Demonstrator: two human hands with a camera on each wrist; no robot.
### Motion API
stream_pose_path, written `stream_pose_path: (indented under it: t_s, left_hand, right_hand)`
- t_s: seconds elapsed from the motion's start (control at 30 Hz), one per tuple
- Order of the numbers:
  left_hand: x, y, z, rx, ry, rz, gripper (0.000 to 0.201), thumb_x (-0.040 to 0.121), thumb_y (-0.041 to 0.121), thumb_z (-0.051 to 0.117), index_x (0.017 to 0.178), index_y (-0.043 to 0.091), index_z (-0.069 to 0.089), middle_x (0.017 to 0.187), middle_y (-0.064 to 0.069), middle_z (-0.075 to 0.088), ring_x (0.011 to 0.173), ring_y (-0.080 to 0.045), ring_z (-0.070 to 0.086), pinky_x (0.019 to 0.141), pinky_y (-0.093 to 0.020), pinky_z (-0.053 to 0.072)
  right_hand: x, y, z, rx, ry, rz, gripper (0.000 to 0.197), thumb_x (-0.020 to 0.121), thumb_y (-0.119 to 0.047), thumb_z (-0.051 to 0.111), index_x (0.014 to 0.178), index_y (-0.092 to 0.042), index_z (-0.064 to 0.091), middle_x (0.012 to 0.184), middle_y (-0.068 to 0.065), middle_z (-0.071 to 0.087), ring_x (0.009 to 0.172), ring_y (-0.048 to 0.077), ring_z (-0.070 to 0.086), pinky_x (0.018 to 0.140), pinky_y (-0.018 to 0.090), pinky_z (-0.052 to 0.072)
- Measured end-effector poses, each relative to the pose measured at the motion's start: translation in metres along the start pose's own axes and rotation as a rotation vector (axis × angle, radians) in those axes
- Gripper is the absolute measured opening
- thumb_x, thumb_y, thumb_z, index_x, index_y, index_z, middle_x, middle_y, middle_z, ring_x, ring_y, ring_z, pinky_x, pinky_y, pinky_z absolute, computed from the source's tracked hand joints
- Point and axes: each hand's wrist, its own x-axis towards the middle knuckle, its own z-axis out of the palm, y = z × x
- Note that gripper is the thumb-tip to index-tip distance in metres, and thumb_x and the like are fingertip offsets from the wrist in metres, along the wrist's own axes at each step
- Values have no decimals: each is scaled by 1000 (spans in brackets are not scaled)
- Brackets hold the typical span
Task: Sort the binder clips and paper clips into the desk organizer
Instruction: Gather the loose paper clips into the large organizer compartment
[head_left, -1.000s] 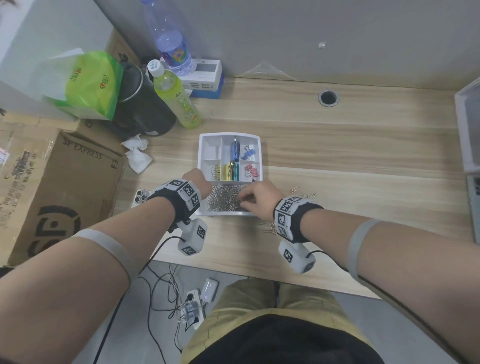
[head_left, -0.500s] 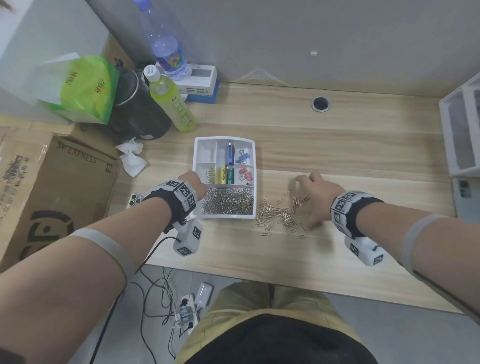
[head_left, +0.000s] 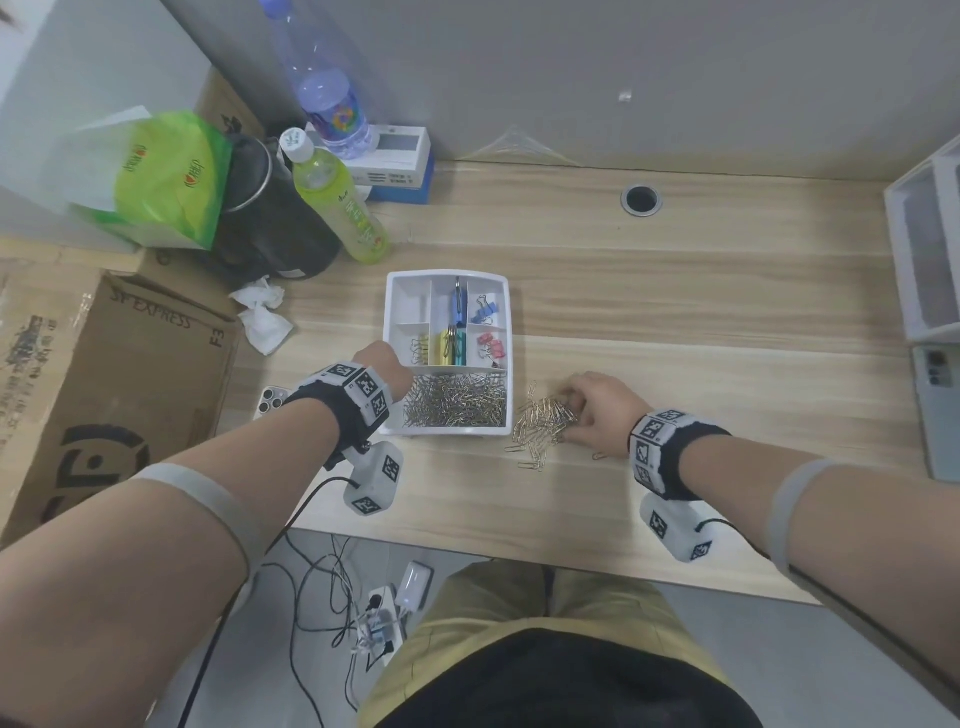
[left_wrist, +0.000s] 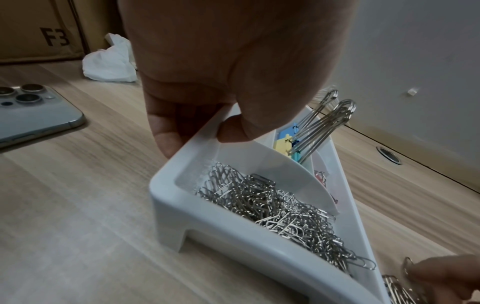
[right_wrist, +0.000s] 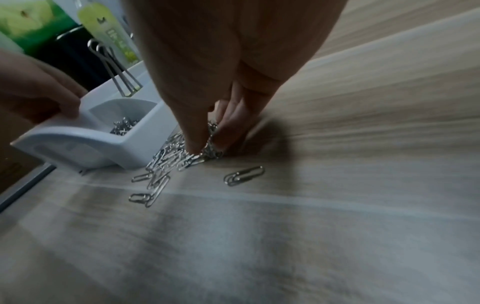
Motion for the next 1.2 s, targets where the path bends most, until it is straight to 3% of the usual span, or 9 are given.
stream_pose_path:
  t_s: [0.1,0.3,0.37,0.47,0.67,0.8,0.93,1.07,1.2]
  left_hand:
    - [0,0,-1,5,-5,4,28,93,9,49,66,11,40,64,-3,44,52,-15,40,47,-23,33]
    - [0,-1,0,17,-1,7,29,92,9,49,65,9,40,65,-4,45,52,-15,40,47,-23,33]
    - [1,-1,1,8,1,4,29,93,8,49,65,9,40,67,-5,46,53,-15,40,48,-23,34]
    - [2,-1,2,6,9,3,29,93,8,49,65,10,40,64,-3,44,52,-15,40,47,-23,34]
    - [3,-2,2,-11,15,0,27,92,9,49,67,11,40,65,-3,45,53,-15,41,48,-23,36]
    - [2,-2,2,-17,8,1,25,92,8,49,68,11,41,66,-4,46,53,-16,43,48,-25,38]
    - [3,-3,2,-23,6,3,27,93,8,48,67,12,39,67,-3,45,54,-15,41,50,-24,37]
    - [4,-5,3,-47,-3,4,26,93,8,47,69,12,39,68,-3,45,54,-17,43,50,-26,40]
    - [4,-5,3,-51,5,10,27,93,7,47,68,12,39,67,-3,44,53,-17,43,49,-26,40]
  right_hand:
    - [-1,1,-7,19,45,11,76,61,-36,84,128,-21,50,105,-6,50,90,9,54,86,24,45]
    - [-14,20,-36,-281,-202,106,105,50,-40,88,138,-25,32,127,-6,44,110,21,57,95,37,48]
    - [-16,24,-34,-271,-193,121,100,55,-35,90,138,-20,36,128,-2,47,112,22,56,97,32,44]
    - [-12,20,-21,-176,-144,95,74,63,-31,89,125,-18,51,114,1,57,101,19,59,85,25,44]
    - [2,-2,1,-24,-15,61,46,71,-23,81,111,-15,58,88,-1,64,79,18,61,76,32,52]
    - [3,-7,-1,-84,51,51,70,65,-34,79,125,-21,45,113,-4,53,96,16,57,82,29,50]
    - [-4,-13,-3,-166,47,37,112,38,-49,81,136,-27,32,123,-3,33,108,15,40,91,30,48]
    - [-2,-26,14,-210,6,12,119,36,-62,84,139,-29,33,128,-1,32,114,19,35,101,32,42]
    - [0,-33,32,-224,64,17,98,51,-64,79,134,-33,40,126,0,34,115,22,33,100,34,39]
